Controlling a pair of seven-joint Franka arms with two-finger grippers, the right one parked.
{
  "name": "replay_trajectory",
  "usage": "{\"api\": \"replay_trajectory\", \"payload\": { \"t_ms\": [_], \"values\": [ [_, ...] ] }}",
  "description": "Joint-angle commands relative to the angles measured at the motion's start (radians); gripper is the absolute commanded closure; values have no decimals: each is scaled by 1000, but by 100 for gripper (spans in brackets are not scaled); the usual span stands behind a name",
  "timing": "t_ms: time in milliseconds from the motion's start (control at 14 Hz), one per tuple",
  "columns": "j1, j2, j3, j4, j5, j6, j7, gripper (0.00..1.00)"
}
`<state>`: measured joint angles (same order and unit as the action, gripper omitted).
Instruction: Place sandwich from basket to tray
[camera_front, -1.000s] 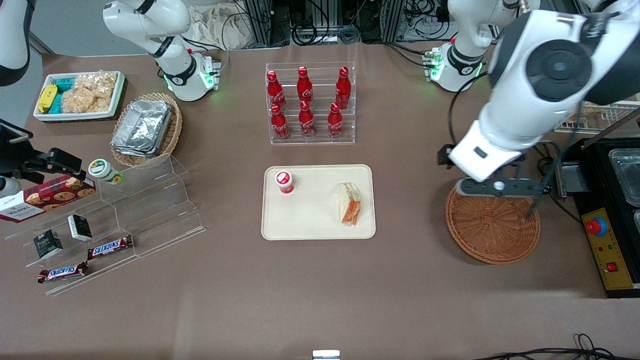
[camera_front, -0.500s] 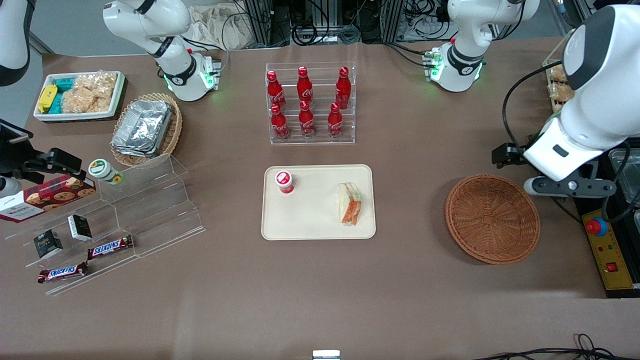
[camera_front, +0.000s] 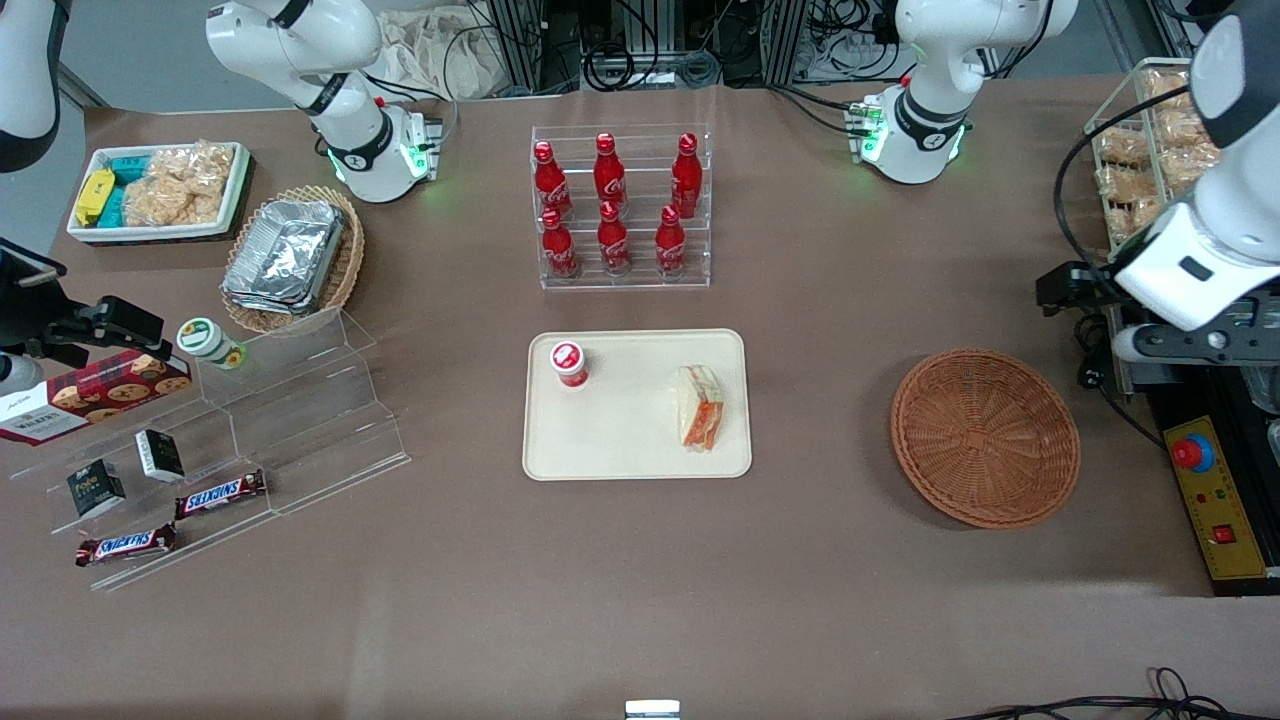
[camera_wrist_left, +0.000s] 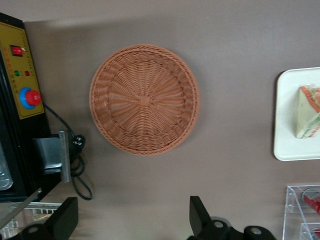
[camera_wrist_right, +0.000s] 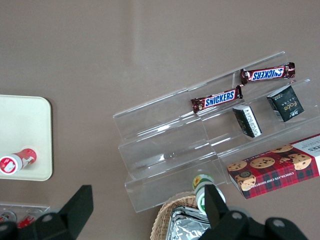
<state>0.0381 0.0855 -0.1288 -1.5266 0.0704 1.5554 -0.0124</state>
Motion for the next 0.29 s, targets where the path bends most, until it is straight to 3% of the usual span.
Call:
{"api": "replay_trajectory", "payload": {
  "t_ms": [0, 214],
  "values": [
    [54, -20, -12, -18, -18, 8, 38, 0],
    [60, -18, -12, 3, -15, -12, 49, 0]
  ]
}}
